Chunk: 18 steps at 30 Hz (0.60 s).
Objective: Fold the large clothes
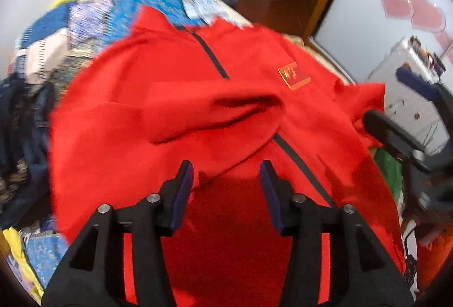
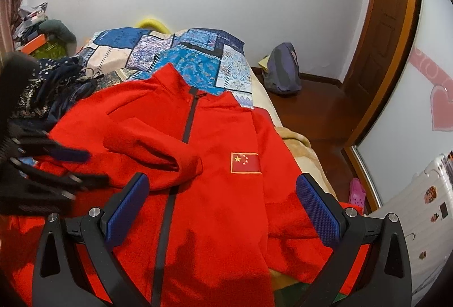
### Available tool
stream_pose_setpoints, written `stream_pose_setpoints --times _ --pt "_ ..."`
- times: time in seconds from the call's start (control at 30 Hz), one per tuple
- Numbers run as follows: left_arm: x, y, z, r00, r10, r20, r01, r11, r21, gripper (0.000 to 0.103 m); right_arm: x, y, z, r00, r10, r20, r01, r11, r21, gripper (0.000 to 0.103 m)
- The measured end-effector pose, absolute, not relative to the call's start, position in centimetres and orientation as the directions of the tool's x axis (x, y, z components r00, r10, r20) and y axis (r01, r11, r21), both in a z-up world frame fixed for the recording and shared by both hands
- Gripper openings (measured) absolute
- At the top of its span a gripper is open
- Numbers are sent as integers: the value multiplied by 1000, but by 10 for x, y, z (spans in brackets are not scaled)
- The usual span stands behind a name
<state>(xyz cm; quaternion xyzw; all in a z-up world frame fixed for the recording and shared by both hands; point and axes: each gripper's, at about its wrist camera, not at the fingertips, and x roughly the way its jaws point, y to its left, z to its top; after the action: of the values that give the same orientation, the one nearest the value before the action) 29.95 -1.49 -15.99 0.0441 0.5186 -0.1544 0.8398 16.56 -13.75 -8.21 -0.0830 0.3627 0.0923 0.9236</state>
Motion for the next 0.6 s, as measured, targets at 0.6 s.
stream_pose_setpoints --times 0.6 --pt "275 155 -156 520 -22 -854 -27 999 -41 73 221 -42 -116 593 207 -778 -477 869 -132 102"
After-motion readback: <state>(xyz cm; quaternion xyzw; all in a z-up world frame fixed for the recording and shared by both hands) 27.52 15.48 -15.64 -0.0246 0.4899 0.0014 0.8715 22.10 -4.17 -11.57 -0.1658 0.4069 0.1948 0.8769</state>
